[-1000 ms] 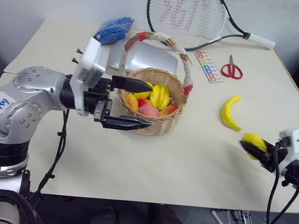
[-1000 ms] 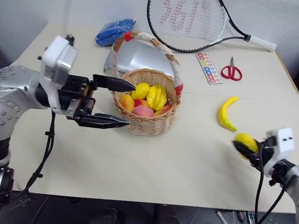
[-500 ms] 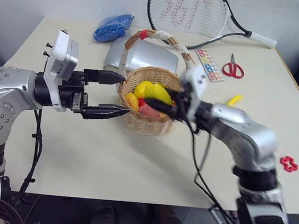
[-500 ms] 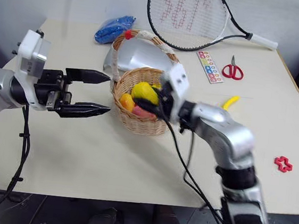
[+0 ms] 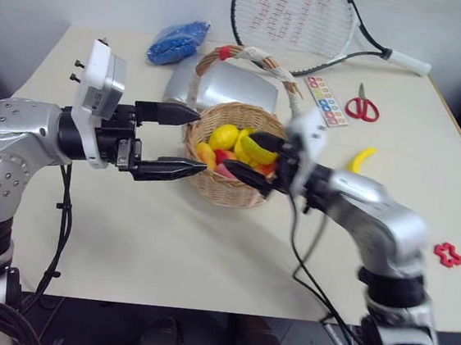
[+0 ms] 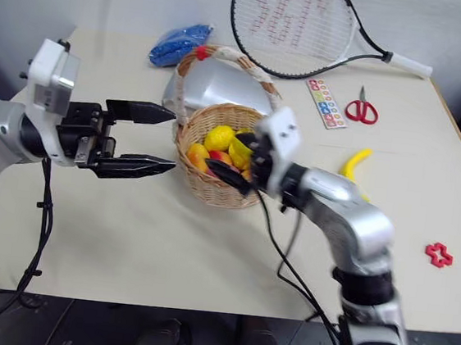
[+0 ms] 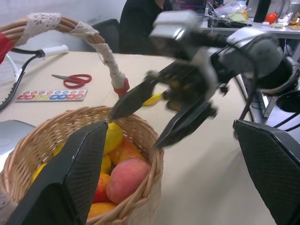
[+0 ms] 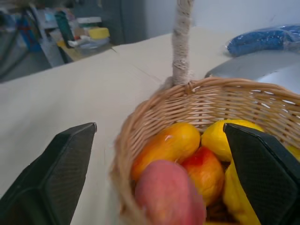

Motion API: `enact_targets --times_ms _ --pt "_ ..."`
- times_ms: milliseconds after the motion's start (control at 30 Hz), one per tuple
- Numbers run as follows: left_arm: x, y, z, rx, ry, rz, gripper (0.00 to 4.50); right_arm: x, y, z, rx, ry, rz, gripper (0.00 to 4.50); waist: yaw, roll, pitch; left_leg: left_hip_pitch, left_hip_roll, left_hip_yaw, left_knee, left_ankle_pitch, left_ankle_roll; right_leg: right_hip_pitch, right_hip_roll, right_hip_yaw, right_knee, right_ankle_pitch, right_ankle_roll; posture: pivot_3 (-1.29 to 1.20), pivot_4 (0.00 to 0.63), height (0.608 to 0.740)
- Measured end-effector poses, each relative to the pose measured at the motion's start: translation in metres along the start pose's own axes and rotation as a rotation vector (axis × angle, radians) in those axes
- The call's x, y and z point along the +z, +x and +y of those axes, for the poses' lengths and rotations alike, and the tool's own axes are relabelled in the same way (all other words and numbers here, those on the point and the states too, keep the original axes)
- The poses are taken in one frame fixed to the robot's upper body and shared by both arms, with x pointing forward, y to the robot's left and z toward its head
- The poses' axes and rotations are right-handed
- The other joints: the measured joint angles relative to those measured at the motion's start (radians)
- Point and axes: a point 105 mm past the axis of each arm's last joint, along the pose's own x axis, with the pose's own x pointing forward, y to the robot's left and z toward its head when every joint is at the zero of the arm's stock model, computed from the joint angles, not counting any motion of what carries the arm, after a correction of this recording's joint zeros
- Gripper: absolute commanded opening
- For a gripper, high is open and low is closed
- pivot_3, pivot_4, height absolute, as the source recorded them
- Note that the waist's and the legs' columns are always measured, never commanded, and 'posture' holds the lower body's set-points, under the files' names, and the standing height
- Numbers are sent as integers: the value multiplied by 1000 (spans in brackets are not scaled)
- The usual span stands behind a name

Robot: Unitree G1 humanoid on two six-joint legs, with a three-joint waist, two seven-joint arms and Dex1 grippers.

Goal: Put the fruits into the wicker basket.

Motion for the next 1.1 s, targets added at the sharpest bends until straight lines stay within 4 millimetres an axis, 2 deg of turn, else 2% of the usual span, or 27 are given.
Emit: enact_targets --times_ms 100,167,200,267,333,500,633,700,767,900,967,1067,1100 --pt "-3 1 1 -14 -15 0 4500 -3 -35 -16 -111 65 23 4490 2 0 0 0 0 1 3 0 1 0 1 1 1 0 0 0 150 740" --pt "-2 8 -2 -56 -13 -7 4500 -18 -76 -29 -216 120 93 4490 8 0 0 -1 0 0 4 0 1 0 2 1 1 1 0 0 150 740" --pt "-1 8 -2 -61 -7 -8 4500 -25 -91 -34 -257 141 125 4490 9 0 0 -1 -1 -1 4 0 1 0 3 1 0 1 0 0 150 740" --pt "1 11 -1 -76 4 -9 4500 -33 -112 -44 -321 169 157 4490 10 0 0 -1 -1 0 5 0 1 1 3 1 1 1 0 0 150 740" --pt "3 15 1 -97 12 -15 4500 -40 -122 -52 -365 178 181 4490 1 0 0 -1 -1 1 6 0 1 1 5 3 0 3 0 0 150 740" --pt "4 17 0 -111 28 -8 4500 -52 -119 -69 -422 125 199 4490 -15 0 0 -1 0 1 6 0 0 1 6 3 1 3 0 0 150 740" --pt "5 20 -2 -113 30 -12 4500 -60 -94 -100 -497 110 160 4490 -21 1 0 -1 0 1 7 0 0 0 5 3 1 3 0 0 150 740" --pt "6 21 -4 -114 37 -11 4500 -70 -85 -113 -522 83 193 4490 -18 1 1 -1 0 1 7 0 0 0 5 3 1 3 0 0 150 740" --pt "7 22 -6 -112 41 -15 4500 -81 -75 -135 -565 26 248 4490 -18 1 1 -1 0 1 8 0 0 0 4 3 1 3 0 0 150 740" --pt "9 21 -9 -100 45 -15 4500 -99 -63 -164 -619 -12 324 4490 -18 2 1 -2 0 1 8 0 1 0 4 2 1 3 0 0 150 740" --pt "10 21 -9 -93 47 -15 4500 -106 -61 -172 -633 -20 357 4490 -17 2 1 -2 1 0 8 0 1 0 4 2 1 3 0 0 150 740" --pt "10 19 -8 -73 44 -16 4500 -114 -58 -176 -636 1 361 3919 -20 2 1 -2 2 1 8 0 1 0 4 2 2 3 0 0 150 740" --pt "10 19 -9 -71 44 -15 4500 -114 -55 -177 -632 6 354 3606 -20 2 1 -2 2 1 8 0 1 0 3 2 2 3 0 0 150 740"
